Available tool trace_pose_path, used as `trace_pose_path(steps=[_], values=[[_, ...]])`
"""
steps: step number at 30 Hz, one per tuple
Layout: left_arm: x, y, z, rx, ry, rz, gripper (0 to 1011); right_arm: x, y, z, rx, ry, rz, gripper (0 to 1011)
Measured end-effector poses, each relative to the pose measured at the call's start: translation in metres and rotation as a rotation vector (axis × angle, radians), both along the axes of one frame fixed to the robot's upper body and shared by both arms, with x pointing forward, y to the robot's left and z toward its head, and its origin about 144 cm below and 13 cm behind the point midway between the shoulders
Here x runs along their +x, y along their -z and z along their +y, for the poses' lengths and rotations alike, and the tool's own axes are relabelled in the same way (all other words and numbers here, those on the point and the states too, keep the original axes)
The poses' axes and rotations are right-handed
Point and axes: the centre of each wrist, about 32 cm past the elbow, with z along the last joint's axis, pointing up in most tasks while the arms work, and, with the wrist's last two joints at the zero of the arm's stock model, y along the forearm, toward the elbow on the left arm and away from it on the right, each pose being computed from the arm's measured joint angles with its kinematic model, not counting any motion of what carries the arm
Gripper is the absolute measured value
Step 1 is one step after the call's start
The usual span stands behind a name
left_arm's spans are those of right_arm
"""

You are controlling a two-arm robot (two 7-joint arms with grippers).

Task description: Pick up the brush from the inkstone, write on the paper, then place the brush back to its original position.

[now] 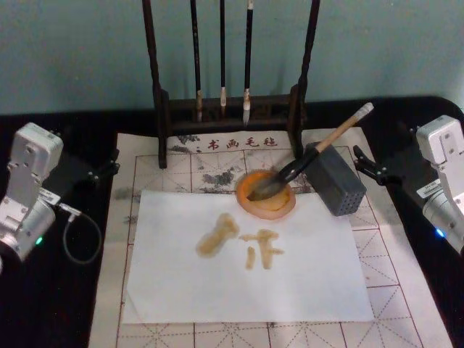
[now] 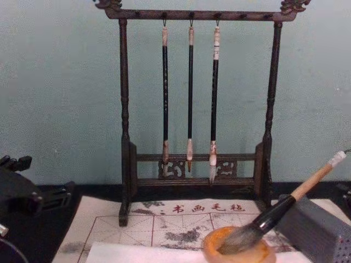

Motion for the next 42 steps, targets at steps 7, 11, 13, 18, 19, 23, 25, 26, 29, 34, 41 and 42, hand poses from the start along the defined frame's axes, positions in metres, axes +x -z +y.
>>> trace_pose_path(steps=[7,11,13,18,19,23,25,26,29,34,41,42], values=[[0.0,0.0,0.0,0.0,0.0,0.0,1001,0.0,0.0,0.0,0.0,0.0,0.0,1002],[0.0,0.0,0.0,0.0,0.0,0.0,1001,0.0,0.0,0.0,0.0,0.0,0.0,1002],[0.0,0.0,0.0,0.0,0.0,0.0,1001,0.0,0.0,0.0,0.0,0.0,0.0,1002],[0.0,0.0,0.0,0.0,0.0,0.0,1001,0.0,0.0,0.0,0.002,-0.002,0.0,1002],[0.0,0.0,0.0,0.0,0.0,0.0,1001,0.0,0.0,-0.001,0.005,-0.003,0.002,1002],[0.0,0.0,0.0,0.0,0.0,0.0,1001,0.0,-0.002,-0.002,0.035,-0.011,0.009,1002],[0.0,0.0,0.0,0.0,0.0,0.0,1001,-0.001,-0.003,-0.003,0.052,-0.014,0.016,1002],[0.0,0.0,0.0,0.0,0.0,0.0,1001,-0.001,-0.005,-0.004,0.073,-0.017,0.026,1002],[0.0,0.0,0.0,0.0,0.0,0.0,1001,-0.002,-0.008,-0.005,0.122,-0.023,0.051,1002],[0.0,0.0,0.0,0.0,0.0,0.0,1001,-0.002,-0.012,-0.007,0.202,-0.034,0.096,1002],[0.0,0.0,0.0,0.0,0.0,0.0,1001,0.0,-0.018,-0.009,0.387,-0.036,0.208,1002],[0.0,0.0,0.0,0.0,0.0,0.0,1001,0.0,-0.018,-0.01,0.407,-0.033,0.219,1002]])
